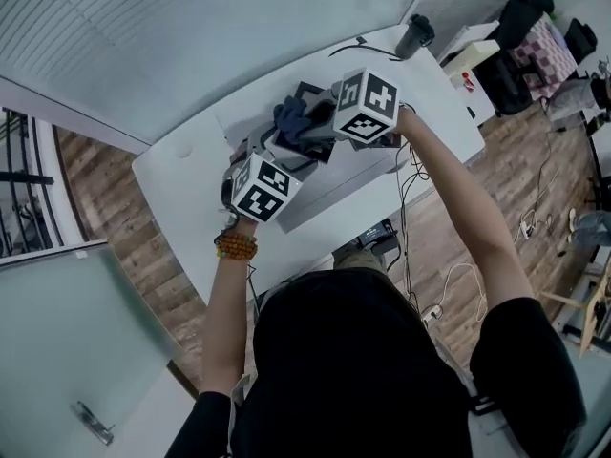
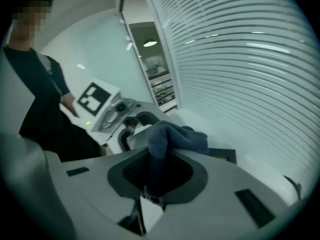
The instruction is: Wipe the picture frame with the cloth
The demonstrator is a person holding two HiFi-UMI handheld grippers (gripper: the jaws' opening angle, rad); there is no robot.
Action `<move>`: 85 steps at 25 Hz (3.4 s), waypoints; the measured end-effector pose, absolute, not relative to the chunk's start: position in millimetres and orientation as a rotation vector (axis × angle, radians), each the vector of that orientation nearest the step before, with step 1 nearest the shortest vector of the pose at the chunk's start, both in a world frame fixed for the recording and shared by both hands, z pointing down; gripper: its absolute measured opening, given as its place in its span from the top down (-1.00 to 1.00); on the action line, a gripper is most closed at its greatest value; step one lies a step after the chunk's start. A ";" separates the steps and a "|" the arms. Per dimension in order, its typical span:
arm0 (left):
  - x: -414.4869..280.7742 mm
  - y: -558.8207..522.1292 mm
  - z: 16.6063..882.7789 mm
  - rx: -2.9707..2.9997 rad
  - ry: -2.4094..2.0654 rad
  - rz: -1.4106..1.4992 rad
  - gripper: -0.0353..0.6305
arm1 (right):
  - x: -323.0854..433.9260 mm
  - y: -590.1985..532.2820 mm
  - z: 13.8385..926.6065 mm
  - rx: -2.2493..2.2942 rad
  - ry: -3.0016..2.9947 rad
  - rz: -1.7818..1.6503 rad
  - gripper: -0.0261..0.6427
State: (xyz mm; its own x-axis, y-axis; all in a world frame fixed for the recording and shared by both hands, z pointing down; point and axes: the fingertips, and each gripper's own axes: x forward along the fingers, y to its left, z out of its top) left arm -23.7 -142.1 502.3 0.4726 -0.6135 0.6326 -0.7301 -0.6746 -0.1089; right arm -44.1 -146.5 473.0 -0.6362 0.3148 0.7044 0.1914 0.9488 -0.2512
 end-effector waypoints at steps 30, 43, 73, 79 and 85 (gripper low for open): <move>-6.8 -172.2 503.1 1.944 -1.689 0.692 -0.62 | -52.4 -254.3 485.9 -0.393 -2.442 -0.143 0.78; -6.7 -172.6 504.9 1.957 -1.689 0.695 -0.62 | 34.7 -247.8 491.4 -0.360 -2.395 0.005 0.78; -29.3 -121.9 512.1 2.388 -1.310 0.917 -0.61 | -60.9 -120.9 497.9 0.342 -2.396 0.302 0.78; -26.8 -121.0 508.5 2.421 -1.309 0.919 -0.61 | -38.1 -146.7 449.0 0.370 -2.618 0.427 0.78; -26.0 -121.2 508.4 2.429 -1.312 0.922 -0.61 | -6.2 -214.7 481.3 0.566 -2.352 0.124 0.78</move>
